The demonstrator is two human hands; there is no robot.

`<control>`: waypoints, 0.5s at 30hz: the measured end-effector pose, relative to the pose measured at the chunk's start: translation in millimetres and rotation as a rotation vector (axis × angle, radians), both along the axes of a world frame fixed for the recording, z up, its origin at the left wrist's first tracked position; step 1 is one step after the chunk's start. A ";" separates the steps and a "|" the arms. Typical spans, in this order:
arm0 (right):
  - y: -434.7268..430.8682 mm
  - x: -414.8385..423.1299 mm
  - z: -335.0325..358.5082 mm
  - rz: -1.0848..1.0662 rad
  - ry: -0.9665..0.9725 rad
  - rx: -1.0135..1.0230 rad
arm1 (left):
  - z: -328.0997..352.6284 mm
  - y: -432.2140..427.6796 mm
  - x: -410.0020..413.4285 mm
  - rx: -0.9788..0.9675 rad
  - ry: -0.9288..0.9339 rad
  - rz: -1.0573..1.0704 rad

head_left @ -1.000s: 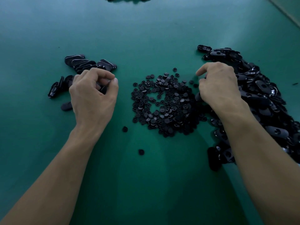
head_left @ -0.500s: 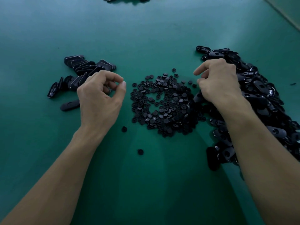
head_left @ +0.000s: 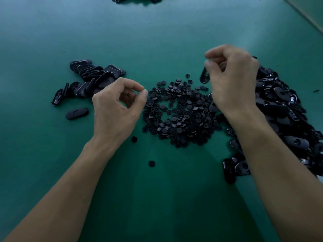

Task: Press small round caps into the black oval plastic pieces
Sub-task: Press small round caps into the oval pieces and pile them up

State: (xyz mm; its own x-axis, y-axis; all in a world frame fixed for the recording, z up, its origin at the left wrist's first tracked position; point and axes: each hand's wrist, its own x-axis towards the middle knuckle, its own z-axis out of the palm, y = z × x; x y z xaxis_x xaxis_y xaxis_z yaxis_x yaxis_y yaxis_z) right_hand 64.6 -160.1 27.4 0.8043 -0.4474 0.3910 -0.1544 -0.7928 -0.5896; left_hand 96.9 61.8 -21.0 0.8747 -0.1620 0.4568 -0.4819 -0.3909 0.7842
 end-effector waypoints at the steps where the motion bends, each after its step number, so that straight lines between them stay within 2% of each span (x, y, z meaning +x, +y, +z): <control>1: 7.0 -0.8 1.4 0.044 -0.026 0.018 | 1.5 -1.7 -2.5 -0.026 0.024 -0.028; 8: 55.0 -8.0 1.9 0.364 -0.053 0.297 | 10.9 -5.1 -9.3 -0.216 0.299 -0.210; 15: 66.6 -12.2 -4.2 0.481 -0.009 0.497 | 13.8 -6.3 -8.6 -0.477 0.590 -0.383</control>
State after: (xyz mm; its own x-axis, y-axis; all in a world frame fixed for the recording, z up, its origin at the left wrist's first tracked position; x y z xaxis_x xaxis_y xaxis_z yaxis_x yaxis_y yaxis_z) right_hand 52.5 -93.5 23.2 0.9560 -0.1695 0.2396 0.1536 -0.4068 -0.9005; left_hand 88.3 55.5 -7.2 0.9151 -0.4015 0.0378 0.0260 0.1523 0.9880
